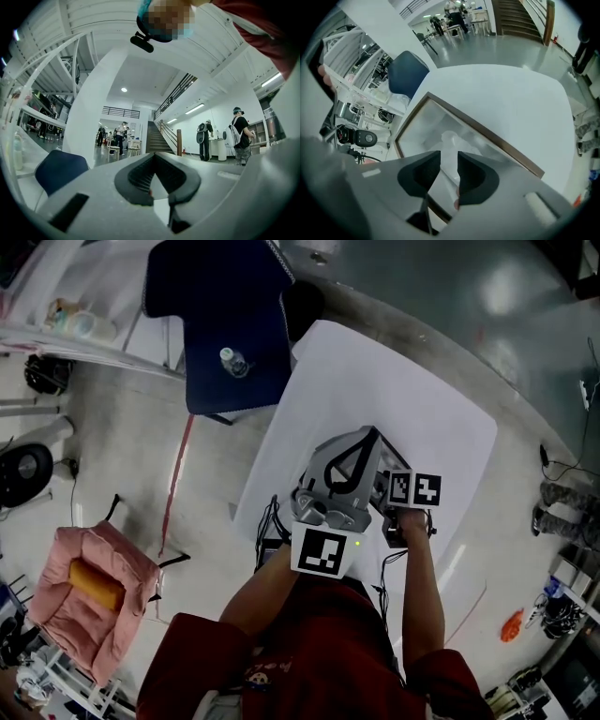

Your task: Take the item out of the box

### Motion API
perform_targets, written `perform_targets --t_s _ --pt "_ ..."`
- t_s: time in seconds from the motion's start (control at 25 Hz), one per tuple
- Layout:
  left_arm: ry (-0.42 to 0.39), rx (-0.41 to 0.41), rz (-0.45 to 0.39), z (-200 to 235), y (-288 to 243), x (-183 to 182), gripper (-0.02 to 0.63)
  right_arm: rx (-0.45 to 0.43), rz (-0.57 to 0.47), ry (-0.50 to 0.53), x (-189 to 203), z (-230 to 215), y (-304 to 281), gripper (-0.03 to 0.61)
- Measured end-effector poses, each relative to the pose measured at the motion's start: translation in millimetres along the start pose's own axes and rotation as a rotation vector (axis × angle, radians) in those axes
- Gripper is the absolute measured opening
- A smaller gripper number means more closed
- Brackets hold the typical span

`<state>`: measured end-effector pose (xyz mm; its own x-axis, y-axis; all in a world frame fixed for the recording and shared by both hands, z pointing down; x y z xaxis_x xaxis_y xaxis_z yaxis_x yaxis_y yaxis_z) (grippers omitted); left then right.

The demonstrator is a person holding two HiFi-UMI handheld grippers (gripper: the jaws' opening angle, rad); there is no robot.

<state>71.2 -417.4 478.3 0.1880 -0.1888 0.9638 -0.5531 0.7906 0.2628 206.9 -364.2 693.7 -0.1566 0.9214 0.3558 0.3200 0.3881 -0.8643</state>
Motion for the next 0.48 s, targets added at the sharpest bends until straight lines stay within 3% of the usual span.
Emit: perform_targets --t_s 0.48 --pt "0.04 -0.033 0.0 23.4 1.5 9.4 0.003 0.077 0.11 -0.072 4.9 -0.9 -24.8 0.13"
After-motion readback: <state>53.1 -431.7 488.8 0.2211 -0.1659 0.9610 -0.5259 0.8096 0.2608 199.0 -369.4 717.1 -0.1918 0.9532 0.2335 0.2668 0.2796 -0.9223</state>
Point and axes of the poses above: the fingertips, and each gripper's own axes: y backward along the fingers, z to its left, x out of its underside, the point moved 5 cm from there along y, backward along the fingers, and after that the axes turned 14 degrees about -z, right-handed, at the moved point
